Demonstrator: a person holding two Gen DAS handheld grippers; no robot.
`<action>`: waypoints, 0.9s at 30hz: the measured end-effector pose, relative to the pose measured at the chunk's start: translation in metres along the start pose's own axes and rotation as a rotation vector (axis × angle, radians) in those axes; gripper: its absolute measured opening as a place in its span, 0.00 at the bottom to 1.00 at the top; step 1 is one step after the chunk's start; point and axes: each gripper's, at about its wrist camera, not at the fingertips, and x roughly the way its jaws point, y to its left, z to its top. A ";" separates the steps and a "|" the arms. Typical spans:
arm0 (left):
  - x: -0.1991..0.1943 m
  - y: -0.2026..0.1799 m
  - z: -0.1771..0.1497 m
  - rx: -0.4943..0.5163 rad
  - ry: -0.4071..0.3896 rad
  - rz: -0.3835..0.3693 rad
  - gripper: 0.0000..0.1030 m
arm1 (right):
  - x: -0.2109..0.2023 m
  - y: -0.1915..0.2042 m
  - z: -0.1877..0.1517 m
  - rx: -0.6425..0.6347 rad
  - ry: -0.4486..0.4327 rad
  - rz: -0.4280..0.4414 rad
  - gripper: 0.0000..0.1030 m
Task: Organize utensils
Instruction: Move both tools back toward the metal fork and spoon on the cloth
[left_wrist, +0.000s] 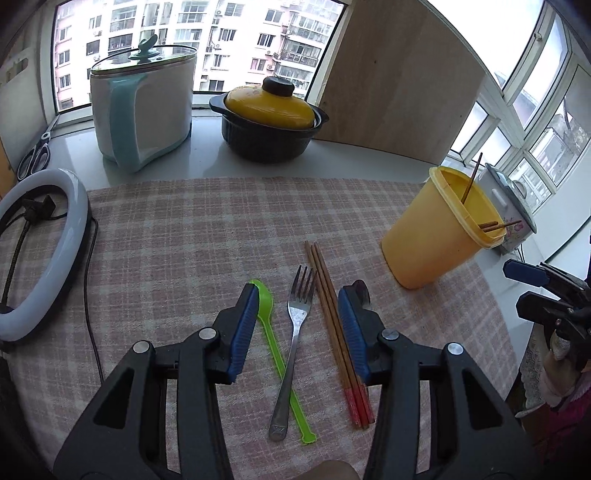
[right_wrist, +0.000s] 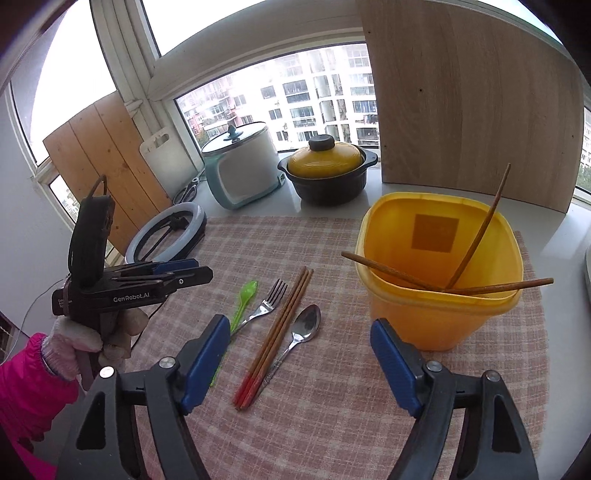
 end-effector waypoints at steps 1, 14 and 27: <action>0.002 -0.001 -0.002 0.009 0.018 -0.010 0.32 | 0.006 0.000 -0.003 0.013 0.020 0.008 0.70; 0.044 -0.017 -0.022 0.125 0.182 0.017 0.15 | 0.077 -0.005 -0.032 0.082 0.161 0.014 0.37; 0.078 -0.012 -0.006 0.112 0.225 0.052 0.19 | 0.110 -0.002 -0.037 0.083 0.190 -0.032 0.33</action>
